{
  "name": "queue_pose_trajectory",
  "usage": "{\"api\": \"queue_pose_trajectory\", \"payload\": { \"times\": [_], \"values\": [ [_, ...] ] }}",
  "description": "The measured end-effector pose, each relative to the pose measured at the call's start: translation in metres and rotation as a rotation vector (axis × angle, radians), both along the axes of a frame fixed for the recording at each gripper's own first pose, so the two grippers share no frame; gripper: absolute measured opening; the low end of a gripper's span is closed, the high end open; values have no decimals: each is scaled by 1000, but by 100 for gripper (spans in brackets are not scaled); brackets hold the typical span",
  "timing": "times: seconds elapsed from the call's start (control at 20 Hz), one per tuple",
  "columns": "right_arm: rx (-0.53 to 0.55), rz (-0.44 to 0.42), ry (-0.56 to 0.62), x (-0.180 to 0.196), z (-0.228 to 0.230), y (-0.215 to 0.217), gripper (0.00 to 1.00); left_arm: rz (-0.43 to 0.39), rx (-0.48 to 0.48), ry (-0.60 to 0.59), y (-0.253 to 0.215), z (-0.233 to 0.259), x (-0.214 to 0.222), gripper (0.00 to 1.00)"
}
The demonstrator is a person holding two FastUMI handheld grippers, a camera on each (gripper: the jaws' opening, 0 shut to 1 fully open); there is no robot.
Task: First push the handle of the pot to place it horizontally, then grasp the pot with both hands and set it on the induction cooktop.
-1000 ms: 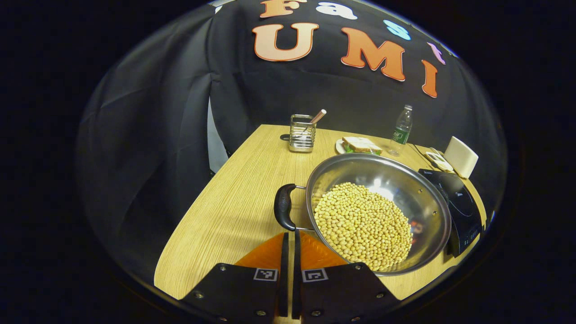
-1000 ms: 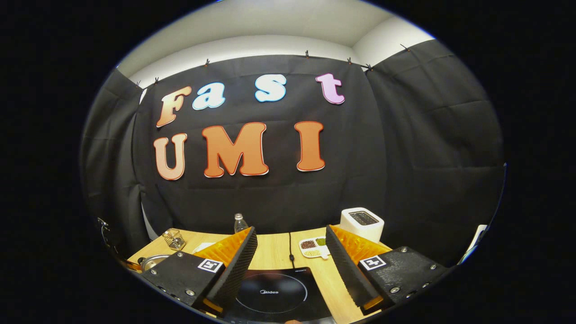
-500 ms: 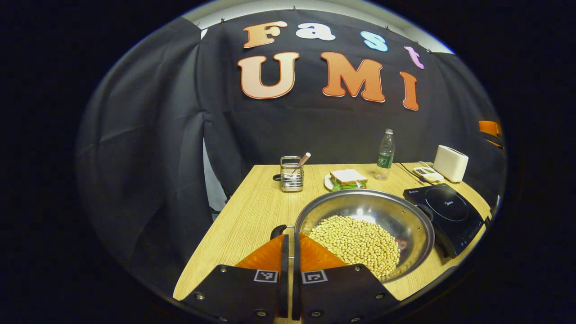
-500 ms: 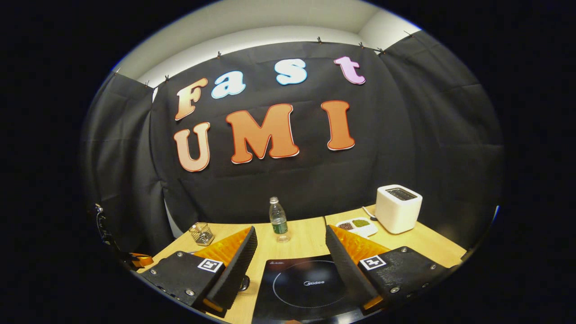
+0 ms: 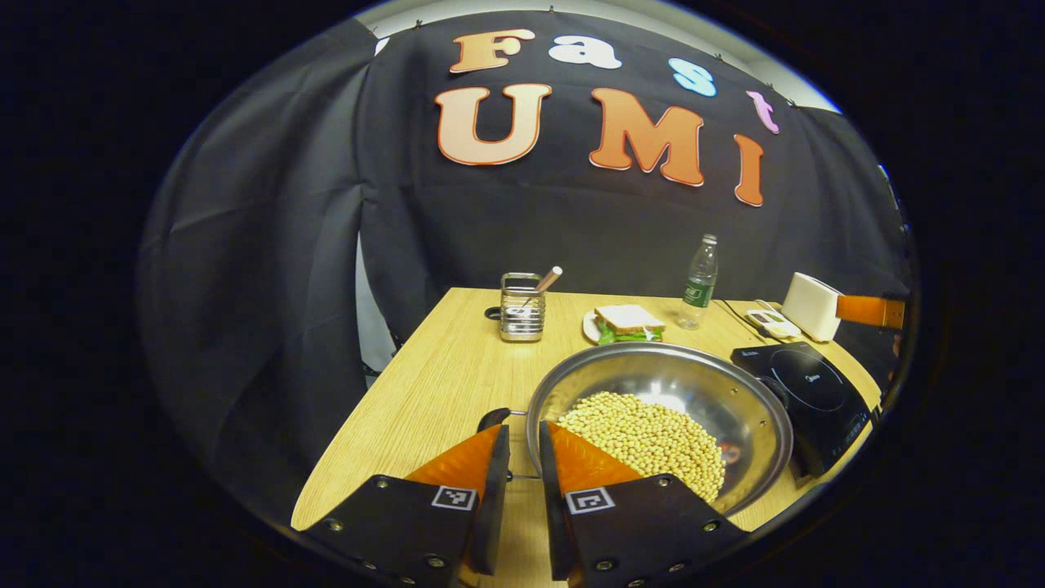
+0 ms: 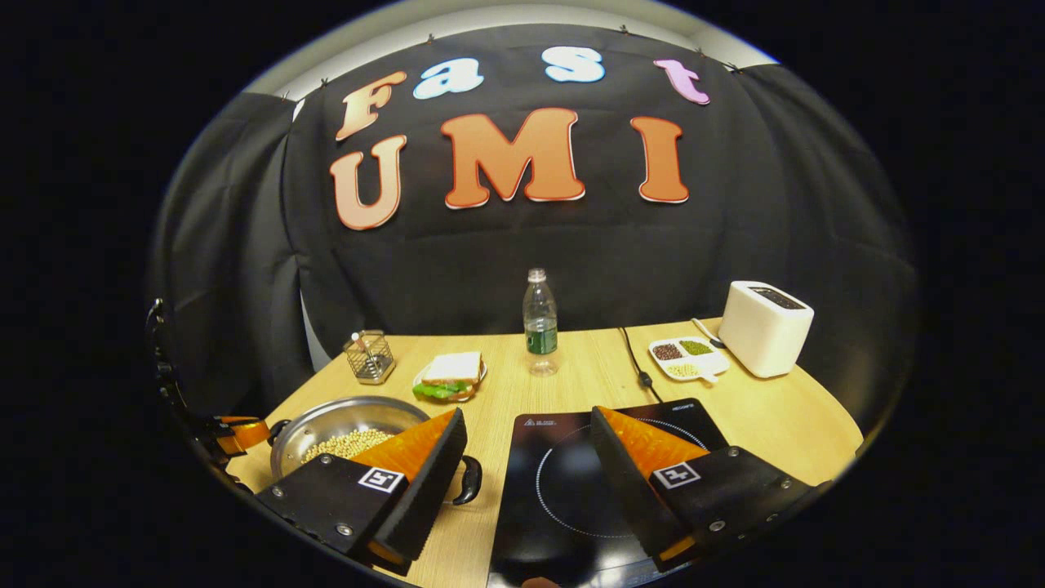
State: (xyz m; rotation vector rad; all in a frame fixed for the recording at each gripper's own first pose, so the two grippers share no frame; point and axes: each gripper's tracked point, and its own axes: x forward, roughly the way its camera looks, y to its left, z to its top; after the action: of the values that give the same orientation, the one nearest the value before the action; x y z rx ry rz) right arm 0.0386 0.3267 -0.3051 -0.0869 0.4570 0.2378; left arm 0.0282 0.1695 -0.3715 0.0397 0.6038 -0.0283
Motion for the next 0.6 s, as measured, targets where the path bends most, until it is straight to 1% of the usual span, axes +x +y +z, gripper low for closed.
{"api": "queue_pose_trajectory", "payload": {
  "times": [0.05,0.2,0.35,0.45,0.6],
  "values": [
    [-10,13,19,-1,-10,8,95,2,-2,1,1,-2,2,24],
    [-35,55,89,-7,-41,34,95,-1,-17,17,2,-10,2,86],
    [-70,76,152,-12,-69,48,95,-7,5,43,8,-19,4,85],
    [-74,77,205,-21,-85,54,96,-3,3,66,11,-27,7,85],
    [-109,86,216,-19,-96,60,95,-8,-3,104,11,-39,9,85]
  ]
}}
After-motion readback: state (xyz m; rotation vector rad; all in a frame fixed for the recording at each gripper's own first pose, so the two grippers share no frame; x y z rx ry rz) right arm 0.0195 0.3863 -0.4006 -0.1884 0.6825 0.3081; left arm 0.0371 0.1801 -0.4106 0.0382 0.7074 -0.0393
